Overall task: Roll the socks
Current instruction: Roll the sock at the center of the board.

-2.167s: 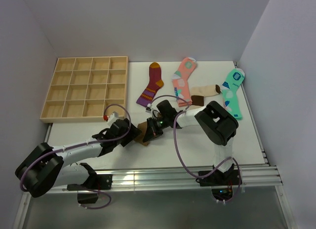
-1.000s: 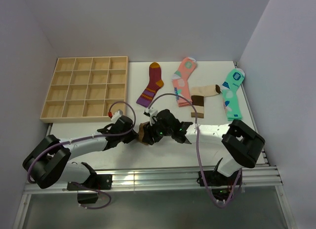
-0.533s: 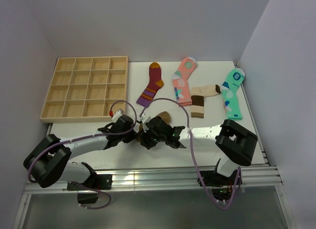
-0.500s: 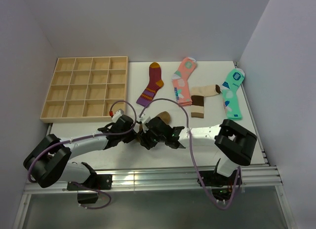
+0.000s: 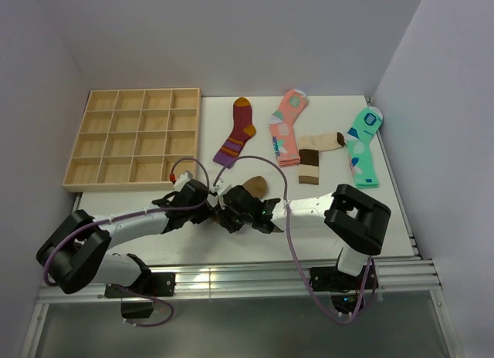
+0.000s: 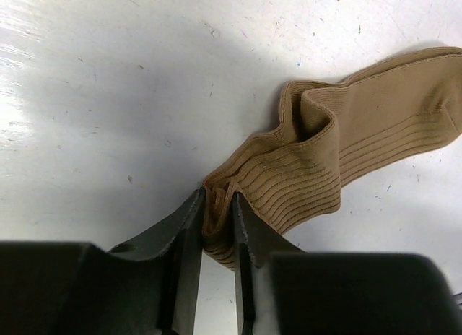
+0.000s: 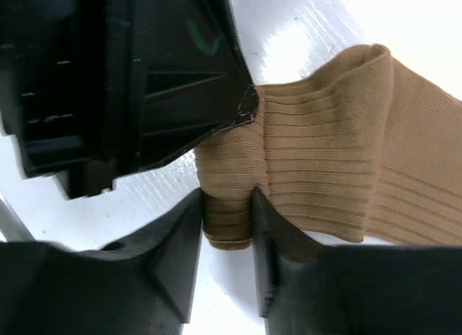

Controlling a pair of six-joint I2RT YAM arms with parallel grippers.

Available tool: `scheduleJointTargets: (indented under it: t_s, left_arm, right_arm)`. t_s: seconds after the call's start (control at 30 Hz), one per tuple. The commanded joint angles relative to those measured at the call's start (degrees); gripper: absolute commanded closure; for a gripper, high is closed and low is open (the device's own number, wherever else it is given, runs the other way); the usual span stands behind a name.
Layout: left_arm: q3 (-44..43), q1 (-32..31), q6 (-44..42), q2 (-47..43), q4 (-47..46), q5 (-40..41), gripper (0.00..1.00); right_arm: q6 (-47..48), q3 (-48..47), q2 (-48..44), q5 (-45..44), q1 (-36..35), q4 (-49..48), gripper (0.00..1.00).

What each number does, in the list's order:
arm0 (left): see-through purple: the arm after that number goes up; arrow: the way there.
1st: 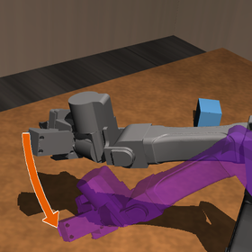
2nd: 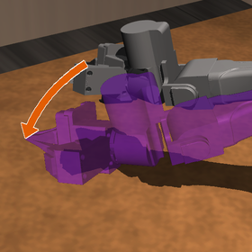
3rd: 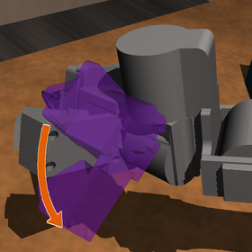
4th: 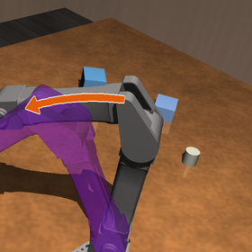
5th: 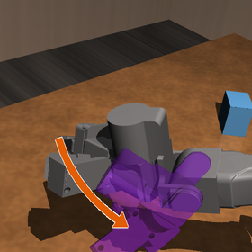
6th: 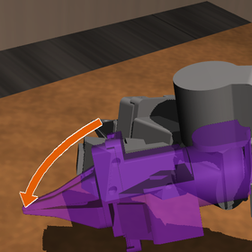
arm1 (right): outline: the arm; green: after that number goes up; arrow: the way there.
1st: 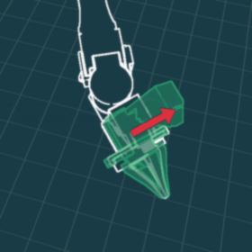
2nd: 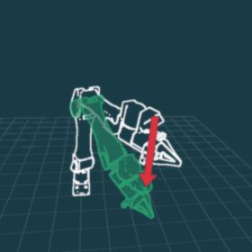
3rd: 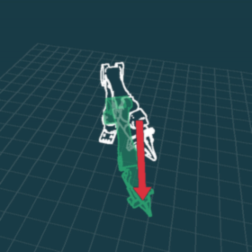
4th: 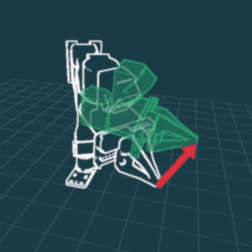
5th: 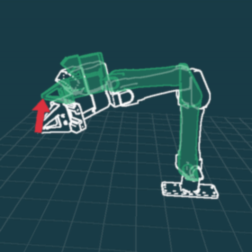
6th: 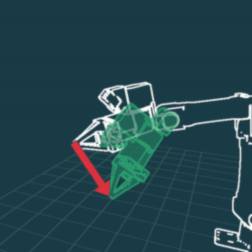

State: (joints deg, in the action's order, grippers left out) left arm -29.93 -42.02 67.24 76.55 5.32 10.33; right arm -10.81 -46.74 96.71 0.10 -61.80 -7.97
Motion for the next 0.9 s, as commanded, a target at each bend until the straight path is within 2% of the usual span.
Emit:
scheduleJointTargets:
  t_s: [0.0,0.03,0.17,0.27,0.3,0.33,0.47,0.63,0.87]
  left_arm:
    - [-0.7,-0.5,-0.4,-2.0,2.2,-0.5,0.72]
    - [-0.7,-0.4,-0.2,-2.4,2.4,-0.3,0.68]
    - [0.3,-0.3,0.9,-4.9,3.4,0.9,0.58]
    - [0.9,-0.2,1.7,-6.8,4.0,2.1,0.48]
    - [1.2,-0.3,2.0,-8.1,4.3,2.6,0.45]
    - [1.4,-0.3,2.2,-8.8,4.4,2.9,0.38]
    - [3.6,-0.2,3.4,-12.8,4.3,3.9,0.25]
    - [5.6,-0.3,4.1,-14.3,2.1,2.9,0.23]
    - [5.6,-0.3,3.4,-10.8,-1.5,1.4,0.23]
  right_arm:
    - [-1.4,-0.9,2.3,-1.2,-0.8,3.1,0.69]
    - [-1.8,-0.8,2.3,-1.1,-0.8,3.1,0.79]
    - [-3.0,-1.3,2.4,1.6,0.1,3.8,1.0]
    - [-4.6,-1.8,2.4,4.6,1.8,4.5,1.0]
    - [-5.3,-1.8,2.3,7.9,2.4,4.3,1.0]
    - [-6.8,-1.5,2.3,9.6,4.1,4.0,1.0]
    - [-11.1,-0.8,2.3,18.7,9.2,1.8,1.0]
    - [-16.9,0.4,5.0,30.3,15.0,-1.8,1.0]
    - [-23.4,2.0,10.5,40.1,20.2,-10.0,1.0]
